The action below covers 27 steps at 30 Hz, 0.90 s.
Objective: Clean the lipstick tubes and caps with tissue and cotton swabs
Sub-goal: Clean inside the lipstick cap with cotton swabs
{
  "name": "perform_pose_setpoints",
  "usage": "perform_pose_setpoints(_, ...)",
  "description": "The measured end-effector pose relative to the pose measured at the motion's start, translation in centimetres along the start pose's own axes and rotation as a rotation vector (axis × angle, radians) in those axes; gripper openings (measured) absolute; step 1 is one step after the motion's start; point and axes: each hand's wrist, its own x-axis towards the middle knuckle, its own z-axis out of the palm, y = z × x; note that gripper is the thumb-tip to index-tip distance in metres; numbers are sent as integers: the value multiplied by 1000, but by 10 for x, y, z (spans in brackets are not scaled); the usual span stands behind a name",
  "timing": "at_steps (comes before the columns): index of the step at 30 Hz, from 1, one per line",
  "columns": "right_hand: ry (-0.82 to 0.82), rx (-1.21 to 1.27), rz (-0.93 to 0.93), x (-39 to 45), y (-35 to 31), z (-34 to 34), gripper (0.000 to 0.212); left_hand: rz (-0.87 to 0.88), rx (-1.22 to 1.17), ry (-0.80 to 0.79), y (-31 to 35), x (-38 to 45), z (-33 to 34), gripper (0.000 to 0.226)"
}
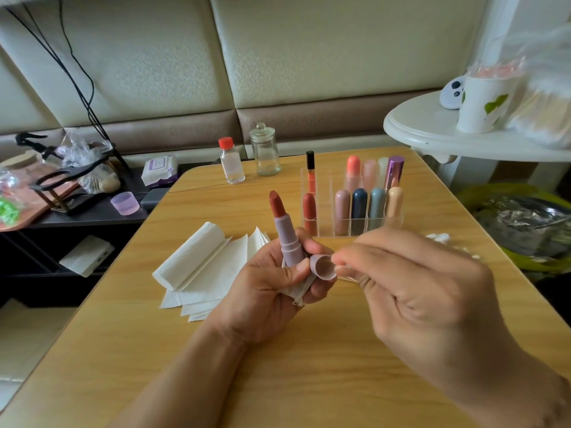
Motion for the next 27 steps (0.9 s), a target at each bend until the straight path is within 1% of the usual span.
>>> perform_pose_setpoints(2,-24,-81,-3,-2,-3,1,15,25,28,13,1,1,-1,13)
perform_pose_setpoints(4,-52,-67,60,-1,-4,0,13,37,58,26,1,2,-2,13)
perform_pose_setpoints(7,-53,136,193,3,-5,-1,12,39,65,13,-1,2,-2,13)
perform_pose_setpoints(9,-15,213,196,4,-5,-1,9,21,60,2,-2,2,-2,13)
perform_pose_setpoints(12,62,73,64,-2,-5,2,10,19,45,17,0,2,-1,15)
perform_pose_setpoints(14,86,-68,6,-6,-7,4,18,48,34,39,2,1,-2,15)
perform_pose_setpoints(16,72,-137,19,-6,-9,5,20,74,44,40,3,2,-2,13)
perform_pose_setpoints(17,52,-122,49,-5,-11,4,18,80,53,42,2,2,-2,13)
perform_pose_setpoints(18,21,-66,94,-3,-11,2,16,82,62,44,1,3,-2,12)
perform_pose_setpoints(21,-54,217,278,4,-10,-3,14,72,74,61,-2,3,-1,13)
perform_pose_setpoints(24,-39,450,410,5,-7,-6,10,54,19,67,1,3,-1,17)
perform_pose_setpoints(27,13,418,363,11,-9,-14,14,44,-57,100,4,3,-1,22)
